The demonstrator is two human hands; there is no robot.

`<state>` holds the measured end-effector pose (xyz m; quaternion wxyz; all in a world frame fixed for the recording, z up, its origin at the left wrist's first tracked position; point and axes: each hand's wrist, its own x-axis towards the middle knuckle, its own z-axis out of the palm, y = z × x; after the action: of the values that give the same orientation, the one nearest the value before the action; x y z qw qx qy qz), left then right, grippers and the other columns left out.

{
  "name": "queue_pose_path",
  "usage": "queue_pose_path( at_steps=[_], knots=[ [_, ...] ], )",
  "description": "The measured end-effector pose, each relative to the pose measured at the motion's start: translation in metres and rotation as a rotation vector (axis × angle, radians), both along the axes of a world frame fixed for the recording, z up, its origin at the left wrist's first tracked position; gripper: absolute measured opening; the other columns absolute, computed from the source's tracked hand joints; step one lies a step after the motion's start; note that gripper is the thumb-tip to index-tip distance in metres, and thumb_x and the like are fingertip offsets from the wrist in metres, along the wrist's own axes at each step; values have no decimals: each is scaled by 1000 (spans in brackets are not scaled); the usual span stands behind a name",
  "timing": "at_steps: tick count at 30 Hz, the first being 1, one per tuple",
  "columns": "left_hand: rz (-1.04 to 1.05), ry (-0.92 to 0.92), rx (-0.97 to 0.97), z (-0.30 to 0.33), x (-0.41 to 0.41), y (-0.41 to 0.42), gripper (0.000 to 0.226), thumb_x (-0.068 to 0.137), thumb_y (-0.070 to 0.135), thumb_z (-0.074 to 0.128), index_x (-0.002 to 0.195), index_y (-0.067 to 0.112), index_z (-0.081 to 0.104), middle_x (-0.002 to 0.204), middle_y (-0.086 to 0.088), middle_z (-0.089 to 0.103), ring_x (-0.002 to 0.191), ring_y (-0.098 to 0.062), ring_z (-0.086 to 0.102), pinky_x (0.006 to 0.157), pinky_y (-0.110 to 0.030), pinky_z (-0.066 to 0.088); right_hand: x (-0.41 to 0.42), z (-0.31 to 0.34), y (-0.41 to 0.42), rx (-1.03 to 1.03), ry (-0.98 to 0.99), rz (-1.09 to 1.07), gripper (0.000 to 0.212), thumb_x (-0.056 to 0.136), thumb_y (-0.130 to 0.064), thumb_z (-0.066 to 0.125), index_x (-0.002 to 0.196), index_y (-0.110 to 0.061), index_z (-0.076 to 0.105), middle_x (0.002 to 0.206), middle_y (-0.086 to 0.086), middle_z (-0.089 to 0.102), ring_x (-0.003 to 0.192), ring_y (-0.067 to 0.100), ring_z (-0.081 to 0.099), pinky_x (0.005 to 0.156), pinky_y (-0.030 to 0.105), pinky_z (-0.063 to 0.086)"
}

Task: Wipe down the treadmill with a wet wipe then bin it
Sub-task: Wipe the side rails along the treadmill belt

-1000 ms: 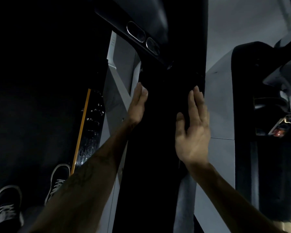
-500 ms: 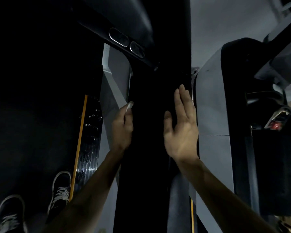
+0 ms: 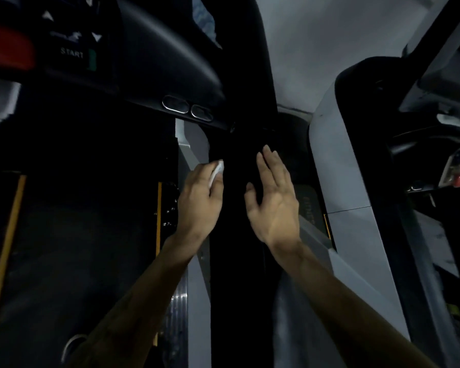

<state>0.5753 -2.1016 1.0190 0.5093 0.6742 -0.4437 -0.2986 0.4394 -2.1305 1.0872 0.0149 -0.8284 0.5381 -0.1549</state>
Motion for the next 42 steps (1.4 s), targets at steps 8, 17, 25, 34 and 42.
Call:
queue_pose_path(
  at_steps=[8,17,25,34,42],
  knots=[
    [-178,-217,104,34,12,10,40,102,22,57,142,22,58,131,4,62,124,-17,48,96,-32,46,1,6,2,-3,-91,26,54,101,-32,45,145,-2,52,156,13,45,147,27,36,118,52,37],
    [-192,-561,188,56,46,48,45,97,19,63,142,20,57,128,2,61,114,-22,51,98,-38,45,3,13,16,17,-21,173,54,101,-35,44,144,-3,54,152,15,49,139,31,47,119,47,35],
    [-173,-701,212,83,73,75,49,98,22,62,146,20,52,132,2,58,117,-20,50,100,-35,40,42,35,41,139,-41,252,64,96,-42,38,147,-5,51,150,13,50,135,30,49,113,44,39],
    [-74,-811,210,122,126,98,46,99,25,59,144,18,54,135,0,58,118,-23,50,97,-36,38,107,67,51,166,-55,354,61,100,-34,58,154,-11,43,162,7,38,146,25,38,117,41,34],
    [64,-864,216,141,199,154,41,95,20,64,135,13,62,126,-7,63,113,-31,55,94,-43,43,176,102,86,198,-71,486,65,101,-37,56,158,-12,37,165,6,31,149,25,31,122,43,30]
  ],
)
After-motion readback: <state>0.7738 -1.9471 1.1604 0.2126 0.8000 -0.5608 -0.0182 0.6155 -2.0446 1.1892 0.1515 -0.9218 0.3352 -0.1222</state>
